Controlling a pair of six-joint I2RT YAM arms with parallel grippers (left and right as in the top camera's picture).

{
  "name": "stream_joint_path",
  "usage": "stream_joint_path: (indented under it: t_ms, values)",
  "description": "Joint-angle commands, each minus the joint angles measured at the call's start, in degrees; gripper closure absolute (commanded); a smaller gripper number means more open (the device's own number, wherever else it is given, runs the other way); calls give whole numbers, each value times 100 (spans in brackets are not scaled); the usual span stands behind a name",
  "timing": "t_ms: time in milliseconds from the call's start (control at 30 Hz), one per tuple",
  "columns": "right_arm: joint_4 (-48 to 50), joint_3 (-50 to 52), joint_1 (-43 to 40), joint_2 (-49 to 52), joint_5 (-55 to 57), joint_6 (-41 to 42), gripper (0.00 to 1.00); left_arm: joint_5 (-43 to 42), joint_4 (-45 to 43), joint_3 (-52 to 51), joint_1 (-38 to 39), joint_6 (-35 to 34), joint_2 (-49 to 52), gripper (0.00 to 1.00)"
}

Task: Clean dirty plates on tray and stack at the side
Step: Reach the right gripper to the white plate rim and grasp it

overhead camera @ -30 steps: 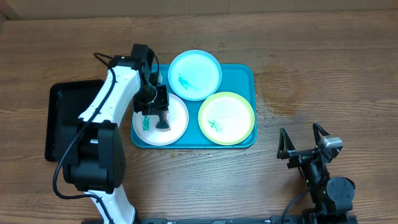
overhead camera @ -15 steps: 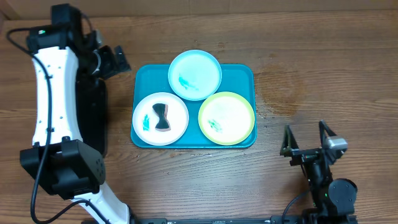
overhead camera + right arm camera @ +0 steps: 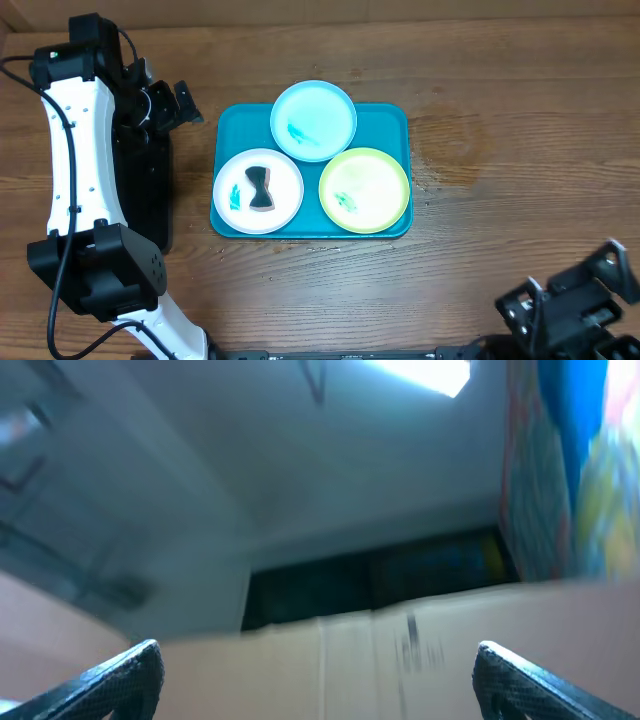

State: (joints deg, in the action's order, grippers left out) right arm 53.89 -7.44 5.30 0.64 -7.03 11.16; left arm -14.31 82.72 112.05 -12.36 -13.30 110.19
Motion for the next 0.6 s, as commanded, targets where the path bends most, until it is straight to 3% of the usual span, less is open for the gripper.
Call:
stream_joint_path:
  t_ms: [0, 167, 200, 233, 300, 367, 433, 567]
  values:
    - [-1353, -1556, 22, 389, -101, -732, 0, -35, 2, 7, 98, 87, -70, 0]
    - [-6345, -5053, 22, 2492, -800, -1954, 0, -57, 7, 7, 118, 87, -70, 0]
    - [-6953, -5534, 22, 2865, -1036, -2052, 0, -57, 9, 7, 118, 87, -70, 0]
    - [-8181, -6620, 22, 3700, -1873, -1969, 0, -55, 9, 7, 120, 87, -70, 0]
    - [-9289, -7514, 22, 4430, -2953, -1690, 0, -57, 24, 7, 120, 87, -70, 0]
    - [-9805, -8153, 22, 5099, -3703, -1694, 0, -55, 57, 7, 120, 87, -70, 0]
    - [-9412, -8546, 24, 5871, -4459, -1165, 0, -55, 68, 7, 118, 87, -70, 0]
    - [-9289, -8942, 149, 6857, -3644, 444, 2, -55, 66, 7, 120, 87, -70, 0]
